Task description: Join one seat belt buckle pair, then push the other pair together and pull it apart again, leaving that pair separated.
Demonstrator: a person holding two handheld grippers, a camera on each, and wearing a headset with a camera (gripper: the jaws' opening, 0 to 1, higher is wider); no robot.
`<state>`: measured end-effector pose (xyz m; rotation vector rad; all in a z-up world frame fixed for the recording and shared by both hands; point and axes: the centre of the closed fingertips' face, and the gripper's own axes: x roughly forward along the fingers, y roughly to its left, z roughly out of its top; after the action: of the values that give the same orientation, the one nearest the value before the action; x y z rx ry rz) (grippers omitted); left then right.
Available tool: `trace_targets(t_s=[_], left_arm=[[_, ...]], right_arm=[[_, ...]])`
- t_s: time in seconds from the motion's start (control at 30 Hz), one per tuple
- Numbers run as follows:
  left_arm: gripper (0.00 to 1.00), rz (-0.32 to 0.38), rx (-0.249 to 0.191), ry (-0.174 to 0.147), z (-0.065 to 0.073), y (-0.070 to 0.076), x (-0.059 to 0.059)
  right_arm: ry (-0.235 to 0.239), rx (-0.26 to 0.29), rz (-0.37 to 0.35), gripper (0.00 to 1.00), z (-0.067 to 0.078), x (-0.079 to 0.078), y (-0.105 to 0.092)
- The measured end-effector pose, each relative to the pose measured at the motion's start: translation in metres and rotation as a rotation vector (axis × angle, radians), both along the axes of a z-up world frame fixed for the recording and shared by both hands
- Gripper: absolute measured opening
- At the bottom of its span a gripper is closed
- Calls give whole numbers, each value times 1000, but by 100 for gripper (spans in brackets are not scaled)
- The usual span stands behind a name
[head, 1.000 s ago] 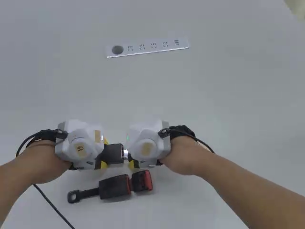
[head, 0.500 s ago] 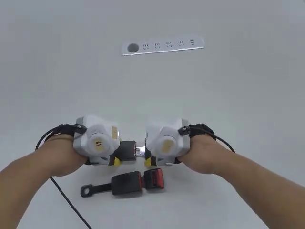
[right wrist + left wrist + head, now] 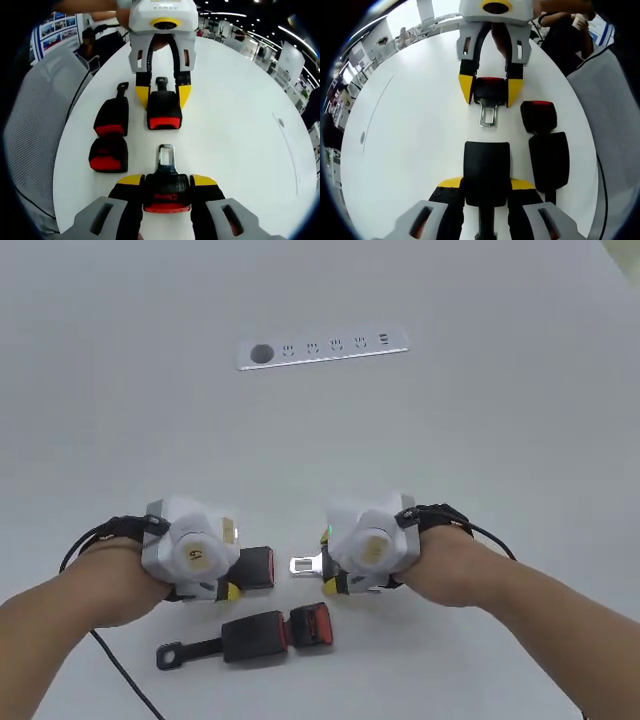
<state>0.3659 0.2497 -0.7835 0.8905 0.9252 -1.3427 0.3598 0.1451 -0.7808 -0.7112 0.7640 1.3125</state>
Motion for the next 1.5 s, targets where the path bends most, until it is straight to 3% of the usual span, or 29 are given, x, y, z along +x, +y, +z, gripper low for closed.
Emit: trace_targets(t_s=[0.4,0.83,1.0,1.07,1.17,1.2,1.33,1.5], left_arm=[[34,4,1,0,4,-2,-2],[35,34,-3,8,4,0,0],[48,48,1,-51,6,3,6],[50,104,-60,-63,16,-1,9],[53,147,-97,-83,29,5,13],[53,156,-111,-93,37,6,9],[59,191,-138,-106,48,12,-7],[65,268,-175,-107,57,20,-34]], right_arm=[[21,-17,-44,34,0,2,-36],[15,-30,-69,37,-1,4,-38],[-19,-42,-115,44,2,10,-40],[-31,-20,-141,44,7,11,-40],[-44,21,-196,46,21,10,-42],[-51,43,-222,46,29,7,-43],[-45,102,-296,51,39,-9,-48],[-54,123,-352,59,39,-35,-58]])
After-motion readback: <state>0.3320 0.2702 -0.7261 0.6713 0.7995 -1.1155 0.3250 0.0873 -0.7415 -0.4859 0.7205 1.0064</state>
